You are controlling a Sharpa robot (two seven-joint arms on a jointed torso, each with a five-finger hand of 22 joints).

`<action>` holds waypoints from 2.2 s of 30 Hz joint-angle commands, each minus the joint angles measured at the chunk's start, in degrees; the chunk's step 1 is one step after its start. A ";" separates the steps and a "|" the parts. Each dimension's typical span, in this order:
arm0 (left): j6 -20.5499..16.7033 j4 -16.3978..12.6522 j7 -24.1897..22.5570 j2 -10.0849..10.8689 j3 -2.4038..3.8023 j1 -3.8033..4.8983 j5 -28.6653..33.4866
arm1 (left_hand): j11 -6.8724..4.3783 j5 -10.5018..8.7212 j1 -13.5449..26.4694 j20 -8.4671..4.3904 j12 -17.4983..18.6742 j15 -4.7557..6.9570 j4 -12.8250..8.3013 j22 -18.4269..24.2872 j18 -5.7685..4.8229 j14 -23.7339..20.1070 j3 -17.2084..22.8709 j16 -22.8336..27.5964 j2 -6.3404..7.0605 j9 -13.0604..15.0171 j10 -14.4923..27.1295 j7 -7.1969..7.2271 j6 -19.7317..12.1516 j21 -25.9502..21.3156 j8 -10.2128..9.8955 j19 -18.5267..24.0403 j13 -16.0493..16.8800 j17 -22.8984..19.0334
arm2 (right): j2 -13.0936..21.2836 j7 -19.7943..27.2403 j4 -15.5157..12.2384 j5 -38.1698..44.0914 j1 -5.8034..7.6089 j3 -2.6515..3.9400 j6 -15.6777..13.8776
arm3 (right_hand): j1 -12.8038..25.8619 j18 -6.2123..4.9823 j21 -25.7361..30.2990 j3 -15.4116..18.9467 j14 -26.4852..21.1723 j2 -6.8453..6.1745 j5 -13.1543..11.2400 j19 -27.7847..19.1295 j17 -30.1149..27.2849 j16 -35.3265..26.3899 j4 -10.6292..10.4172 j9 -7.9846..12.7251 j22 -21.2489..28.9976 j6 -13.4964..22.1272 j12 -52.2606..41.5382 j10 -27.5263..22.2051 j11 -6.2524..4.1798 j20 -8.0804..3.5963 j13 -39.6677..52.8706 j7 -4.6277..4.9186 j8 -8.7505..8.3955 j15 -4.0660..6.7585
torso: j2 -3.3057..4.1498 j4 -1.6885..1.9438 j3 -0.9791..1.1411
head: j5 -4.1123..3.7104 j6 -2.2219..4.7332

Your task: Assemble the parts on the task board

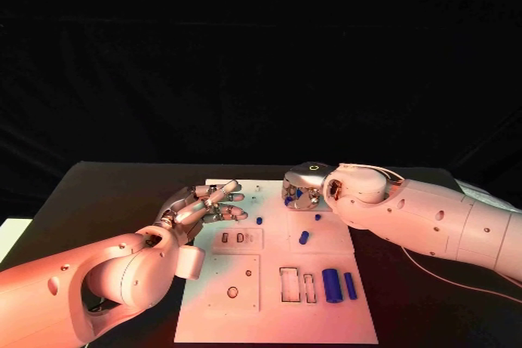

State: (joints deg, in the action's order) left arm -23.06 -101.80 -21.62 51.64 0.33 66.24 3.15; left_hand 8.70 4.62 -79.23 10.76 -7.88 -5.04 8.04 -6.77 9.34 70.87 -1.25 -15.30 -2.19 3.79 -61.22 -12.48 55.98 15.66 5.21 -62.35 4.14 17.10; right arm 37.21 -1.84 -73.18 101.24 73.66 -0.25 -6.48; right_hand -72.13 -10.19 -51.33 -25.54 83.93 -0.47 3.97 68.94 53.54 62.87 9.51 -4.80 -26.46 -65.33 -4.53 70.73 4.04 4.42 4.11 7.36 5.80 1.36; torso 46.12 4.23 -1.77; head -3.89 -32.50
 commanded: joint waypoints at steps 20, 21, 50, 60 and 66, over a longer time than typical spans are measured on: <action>0.84 0.03 0.35 -0.22 0.05 0.07 0.14 | 0.15 0.20 -0.29 0.27 0.31 0.10 -0.47 0.10 1.00 -0.43 -0.09 0.36 -0.53 -0.02 0.53 -0.16 -0.55 -0.33 -0.40 0.09 -0.10 0.31 | -4.57 -1.76 3.24 -3.64 -0.13 0.14 -14.90 | -1.74 -0.07 -2.61 -2.98 1.53 -0.07 0.02 -1.03 1.08 1.61 -0.75 -0.71 -2.00 0.34 0.93 0.01 -0.12 0.00 -0.34 0.50 -0.88 -0.20 | 0.57 0.42 -0.12 | -0.16 0.50; 0.87 0.05 0.35 -0.25 0.05 0.07 0.14 | 0.15 0.20 -0.29 0.27 0.31 0.10 -0.47 0.10 1.00 -0.43 -0.09 0.36 -0.53 -0.02 0.53 -0.16 -0.55 -0.33 -0.40 0.09 -0.10 0.31 | -4.97 -1.94 3.49 -3.66 -0.13 0.14 -15.00 | -1.74 -0.07 -2.61 -2.98 1.53 -0.07 0.02 -1.03 1.08 1.61 -0.75 -0.71 -2.00 0.34 0.93 0.01 -0.12 0.00 -0.34 0.50 -0.88 -0.20 | 0.59 0.42 -0.11 | -0.16 0.50; 1.40 0.34 0.40 -0.57 0.05 0.18 0.14 | 0.17 0.20 -0.40 0.28 0.31 0.08 -0.59 0.12 1.00 -0.48 -0.07 0.38 -0.51 -0.01 0.60 -0.18 -0.61 -0.36 -0.41 0.10 -0.11 0.40 | -11.44 -2.70 9.81 -4.16 -1.04 0.07 -12.40 | -1.46 -0.08 -3.36 -3.61 1.52 -0.75 0.68 -1.35 1.76 2.40 -1.10 -0.78 -2.51 0.69 0.91 -0.47 0.10 0.20 -0.33 0.73 -1.24 -0.39 | 0.97 0.45 -0.09 | 0.26 0.36; 1.81 0.28 0.69 -0.66 0.05 0.18 0.14 | 0.18 0.20 -0.47 0.29 0.30 0.07 -0.66 0.12 1.01 -0.51 -0.05 0.39 -0.53 0.00 0.63 -0.19 -0.63 -0.38 -0.40 0.10 -0.11 0.48 | -12.10 -7.46 10.34 -1.95 -1.25 0.06 -13.05 | -1.32 -0.15 -3.30 -3.69 1.42 -1.01 0.64 -1.64 1.48 2.27 -1.22 -0.79 -2.22 0.86 0.95 -0.74 0.17 0.27 -0.35 0.78 -1.38 -0.46 | 1.02 0.55 -0.13 | 0.18 0.15; 1.95 0.30 0.76 -0.64 0.05 0.19 0.14 | 0.18 0.20 -0.47 0.29 0.30 0.07 -0.66 0.12 1.01 -0.51 -0.05 0.39 -0.53 0.00 0.63 -0.19 -0.63 -0.38 -0.40 0.10 -0.11 0.48 | -12.20 -7.88 10.38 -1.87 -1.27 0.06 -13.26 | -0.23 -0.20 -2.90 -3.65 0.76 -2.76 0.47 -2.87 -0.31 1.04 -1.78 -0.41 -1.34 2.91 1.13 -4.15 0.96 0.86 -0.62 1.53 -2.22 -1.30 | 1.08 0.50 -0.11 | 0.23 0.14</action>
State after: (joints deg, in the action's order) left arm -22.57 -101.43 -20.83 51.10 0.34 66.35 3.23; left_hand 8.90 4.62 -79.45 10.76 -7.88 -5.03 7.74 -6.73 9.33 70.87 -1.26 -15.30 -2.41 3.78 -61.02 -12.68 55.78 15.66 4.99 -62.35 4.09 17.52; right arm 24.96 -7.38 -63.07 98.07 72.39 -0.22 -20.30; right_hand -73.25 -10.18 -54.39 -29.41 84.01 -2.00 4.29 66.29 53.30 64.02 7.94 -5.44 -27.93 -62.58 -3.84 66.89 4.95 5.43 3.73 8.80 3.95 0.19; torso 47.16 4.76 -1.89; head -3.67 -32.35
